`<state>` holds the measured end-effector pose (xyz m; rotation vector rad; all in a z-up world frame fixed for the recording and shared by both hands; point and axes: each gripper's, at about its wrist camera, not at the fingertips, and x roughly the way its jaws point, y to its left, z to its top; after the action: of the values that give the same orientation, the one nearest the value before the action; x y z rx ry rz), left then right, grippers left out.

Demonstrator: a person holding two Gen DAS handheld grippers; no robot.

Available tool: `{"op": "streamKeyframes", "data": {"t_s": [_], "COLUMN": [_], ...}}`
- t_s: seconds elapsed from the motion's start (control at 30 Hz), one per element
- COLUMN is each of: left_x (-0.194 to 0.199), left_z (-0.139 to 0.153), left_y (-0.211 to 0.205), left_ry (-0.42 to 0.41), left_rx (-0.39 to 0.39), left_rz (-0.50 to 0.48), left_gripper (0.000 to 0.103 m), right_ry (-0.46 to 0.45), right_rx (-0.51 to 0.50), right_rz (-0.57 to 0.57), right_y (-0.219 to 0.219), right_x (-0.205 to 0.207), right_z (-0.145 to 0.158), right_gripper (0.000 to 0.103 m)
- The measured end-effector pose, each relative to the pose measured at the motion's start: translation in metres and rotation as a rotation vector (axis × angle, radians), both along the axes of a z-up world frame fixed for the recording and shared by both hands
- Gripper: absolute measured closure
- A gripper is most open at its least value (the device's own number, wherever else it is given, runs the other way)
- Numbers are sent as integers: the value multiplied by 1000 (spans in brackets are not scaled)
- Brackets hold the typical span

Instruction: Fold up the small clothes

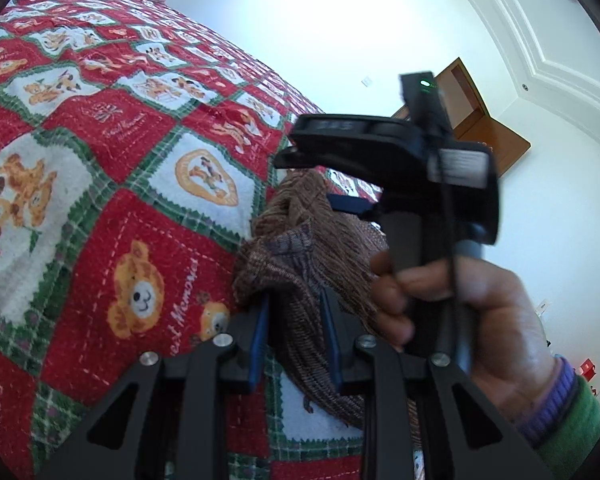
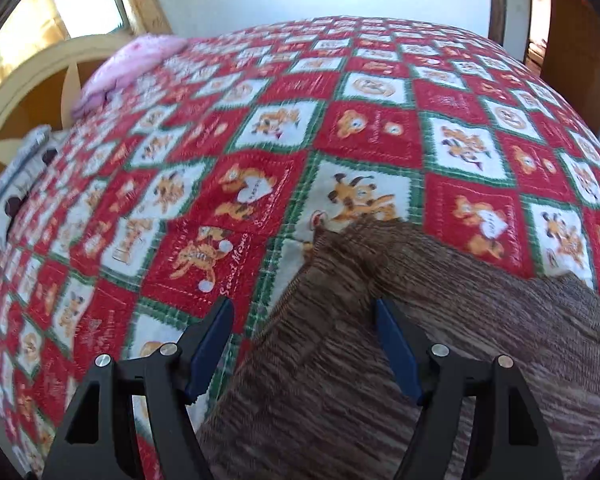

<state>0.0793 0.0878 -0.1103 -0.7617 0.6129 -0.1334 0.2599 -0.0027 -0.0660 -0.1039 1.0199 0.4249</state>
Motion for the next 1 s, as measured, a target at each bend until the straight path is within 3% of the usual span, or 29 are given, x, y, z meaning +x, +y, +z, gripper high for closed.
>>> {"op": "streamKeyframes", "data": {"t_s": [0.17,0.27,0.3,0.37,0.43,0.47,0.57,0.7,0.83,1.0], "left_x": [0,0,0,-2,-2,-2,1,7,13,18], "left_z": [0,0,0,0,1,2,3,5,9,16], "left_y": [1,1,1,2,3,2,2,0,-7,-9], "left_ry": [-2,-2,-2,-4,-8,-8,12,40,46,61], "left_rx": [-15,-14,-16,-24,-35,-36,-36,-15,45,102], "left_rz": [-4,-3,-3,-6,-15,-18,-23,-11,-30,-63], "left_gripper": [75,75,75,74,73,72,72,72,75,87], "right_ry": [-61,-49,-37,-36,0,23,64,146,177,145], "right_rx": [-193,-175,-158,-175,-105,-53,96,373,461,440], "right_rz": [97,97,88,61,40,22,-34,-126,-147,-134], "right_y": [29,23,18,10,-6,-16,-46,-92,-100,-92], "right_x": [-6,-4,-2,1,4,6,5,3,3,-2], "right_z": [-11,-10,-9,-4,1,4,9,-1,-11,3], "right_gripper": [28,31,36,67,83,85,86,86,87,88]}}
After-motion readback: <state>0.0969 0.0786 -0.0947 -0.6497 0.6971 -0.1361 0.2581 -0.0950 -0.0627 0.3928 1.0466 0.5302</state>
